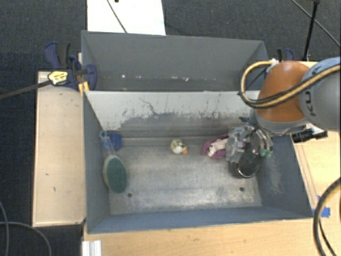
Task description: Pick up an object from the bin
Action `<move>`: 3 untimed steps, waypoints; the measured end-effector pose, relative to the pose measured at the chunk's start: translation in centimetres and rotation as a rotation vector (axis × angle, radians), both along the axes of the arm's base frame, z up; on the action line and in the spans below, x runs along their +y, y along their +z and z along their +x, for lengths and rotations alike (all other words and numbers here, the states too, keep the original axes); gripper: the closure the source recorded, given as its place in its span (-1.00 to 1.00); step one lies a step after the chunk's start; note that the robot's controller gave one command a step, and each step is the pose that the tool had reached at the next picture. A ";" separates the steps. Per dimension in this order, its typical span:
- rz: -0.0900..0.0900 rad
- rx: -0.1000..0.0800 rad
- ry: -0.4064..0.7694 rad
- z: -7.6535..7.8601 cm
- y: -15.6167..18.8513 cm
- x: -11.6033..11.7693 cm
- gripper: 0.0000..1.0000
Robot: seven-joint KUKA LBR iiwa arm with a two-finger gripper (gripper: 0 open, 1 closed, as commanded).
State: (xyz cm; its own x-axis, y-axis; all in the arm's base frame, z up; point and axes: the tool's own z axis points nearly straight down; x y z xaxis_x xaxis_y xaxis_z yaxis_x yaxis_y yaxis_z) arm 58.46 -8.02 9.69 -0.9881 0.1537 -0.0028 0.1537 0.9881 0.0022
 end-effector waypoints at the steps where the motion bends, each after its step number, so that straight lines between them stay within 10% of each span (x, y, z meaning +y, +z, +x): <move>1: -0.003 -0.001 0.372 -3.8 5.1 0.4 1.00; 2: -0.002 0.001 0.371 -3.9 5.0 0.4 -1.00; 3: -0.001 0.001 0.584 -5.2 -2.8 -5.5 -1.00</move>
Offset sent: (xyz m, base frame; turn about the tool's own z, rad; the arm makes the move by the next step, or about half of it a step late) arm -0.0392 0.0042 0.0493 -0.3722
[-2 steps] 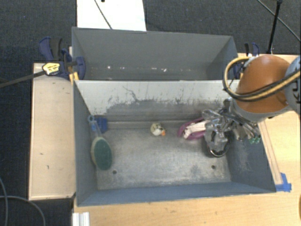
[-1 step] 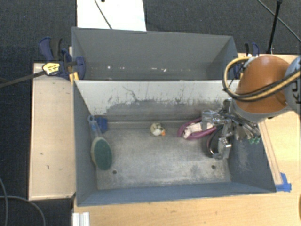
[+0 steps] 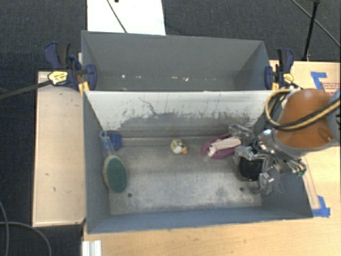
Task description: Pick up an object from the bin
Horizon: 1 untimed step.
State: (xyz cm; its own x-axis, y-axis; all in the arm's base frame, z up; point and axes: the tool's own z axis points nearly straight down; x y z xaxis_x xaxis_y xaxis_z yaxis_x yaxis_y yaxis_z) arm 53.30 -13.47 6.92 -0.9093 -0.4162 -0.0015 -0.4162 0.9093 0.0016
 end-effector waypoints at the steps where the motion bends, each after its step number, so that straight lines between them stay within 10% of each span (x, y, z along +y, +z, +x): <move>1: 0.002 -0.003 0.002 0.1 0.1 0.2 1.00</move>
Offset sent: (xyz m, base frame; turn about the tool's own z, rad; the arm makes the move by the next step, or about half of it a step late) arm 0.0000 0.0000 0.0000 0.0000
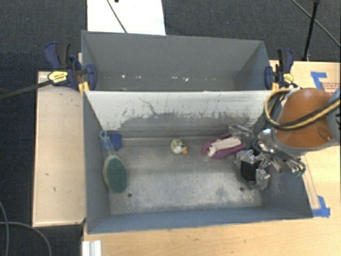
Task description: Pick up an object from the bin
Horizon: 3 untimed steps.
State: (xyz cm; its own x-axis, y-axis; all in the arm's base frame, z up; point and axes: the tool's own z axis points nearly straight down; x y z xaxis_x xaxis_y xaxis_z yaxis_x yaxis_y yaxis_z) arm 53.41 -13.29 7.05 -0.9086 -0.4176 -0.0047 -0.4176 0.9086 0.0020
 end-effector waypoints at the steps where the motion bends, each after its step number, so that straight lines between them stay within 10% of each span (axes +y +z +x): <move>1: 0.005 -0.007 0.542 -5.6 0.0 0.0 1.00; 2: -0.003 0.002 0.623 -0.2 3.6 1.1 1.00; 3: -0.005 -0.006 0.363 0.3 12.2 3.7 1.00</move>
Offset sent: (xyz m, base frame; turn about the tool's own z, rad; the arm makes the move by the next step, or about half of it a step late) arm -0.0575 -0.0076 -0.0005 -0.5401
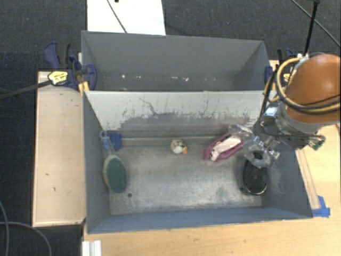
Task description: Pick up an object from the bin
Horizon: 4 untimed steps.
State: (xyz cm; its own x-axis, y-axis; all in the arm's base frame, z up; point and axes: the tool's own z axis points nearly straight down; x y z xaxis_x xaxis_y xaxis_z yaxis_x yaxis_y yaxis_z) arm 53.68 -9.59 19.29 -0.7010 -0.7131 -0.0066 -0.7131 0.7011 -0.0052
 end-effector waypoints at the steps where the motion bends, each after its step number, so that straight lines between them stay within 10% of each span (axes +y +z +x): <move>1: 0.000 0.005 -0.004 -0.1 -0.2 -0.1 -1.00; 2: 0.002 0.004 0.431 2.9 -10.5 -2.5 -1.00; 3: -0.004 -0.002 0.425 3.1 -10.2 -2.8 1.00; 4: -0.006 -0.001 0.423 3.4 1.7 -3.4 1.00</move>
Offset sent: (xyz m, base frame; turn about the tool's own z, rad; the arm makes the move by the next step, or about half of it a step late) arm 0.0000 0.0000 0.0000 0.0000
